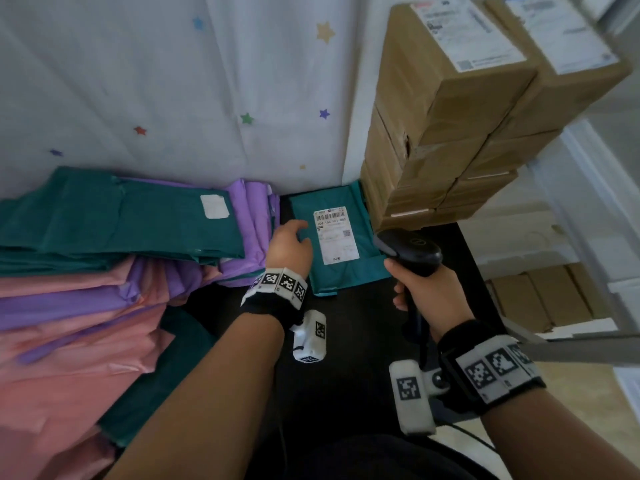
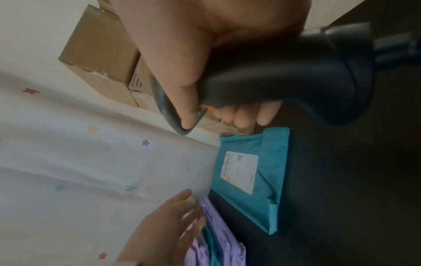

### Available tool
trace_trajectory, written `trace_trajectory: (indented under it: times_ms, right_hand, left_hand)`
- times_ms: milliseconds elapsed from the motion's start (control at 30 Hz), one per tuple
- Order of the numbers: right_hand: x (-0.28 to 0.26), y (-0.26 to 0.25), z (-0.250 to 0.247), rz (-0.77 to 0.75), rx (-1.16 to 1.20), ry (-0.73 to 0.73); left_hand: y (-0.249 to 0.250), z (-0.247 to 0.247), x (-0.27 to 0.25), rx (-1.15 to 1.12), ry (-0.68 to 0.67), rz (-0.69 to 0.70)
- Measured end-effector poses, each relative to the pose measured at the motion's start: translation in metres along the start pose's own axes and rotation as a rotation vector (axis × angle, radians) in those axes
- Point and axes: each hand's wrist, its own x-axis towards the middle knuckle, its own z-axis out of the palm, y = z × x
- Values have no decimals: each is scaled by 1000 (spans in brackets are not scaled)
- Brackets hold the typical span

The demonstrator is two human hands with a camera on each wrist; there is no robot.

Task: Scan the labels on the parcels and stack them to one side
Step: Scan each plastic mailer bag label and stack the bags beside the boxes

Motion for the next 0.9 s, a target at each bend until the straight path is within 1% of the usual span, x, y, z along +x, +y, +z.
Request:
trace_trajectory:
  times_ms: [133,167,233,300,400,500,567,667,800,900]
  right_hand:
    - [-8,-7,18,-50,-32,-36]
    - [-11,-9,24,-64,-41,-56]
    - [-18,-14,37,-88,-48,-96]
    - [-26,-20,50,-104,-55,-125]
    - [-39,-26,67,-131,-62,-159]
    - [-49,-27,78,-145,-34,-170]
    - [-54,-26,81,-138,-33,-178]
    - [-60,-26,81,-120,-57,-183]
    - [-64,-27,77,-149,-93,-173]
    - [-67,-29,72,-172,-87,-167]
  left_hand:
    - [-5,-45,-11,110,167,180]
    - [-8,-59,-12,163,187,211]
    - [-17,-89,-12,339,218,259]
    - [-28,-116,-10,553,217,255]
    - [-43,-151,-9,829,148,181]
    - [-54,-173,-11,978,121,145]
    - [-59,-179,-12,1015,111,136]
    - [-62,-182,-13,1014,102,123]
    - [-55,-185,-12,949,158,151]
    - [-40,-185,-17,865,252,227]
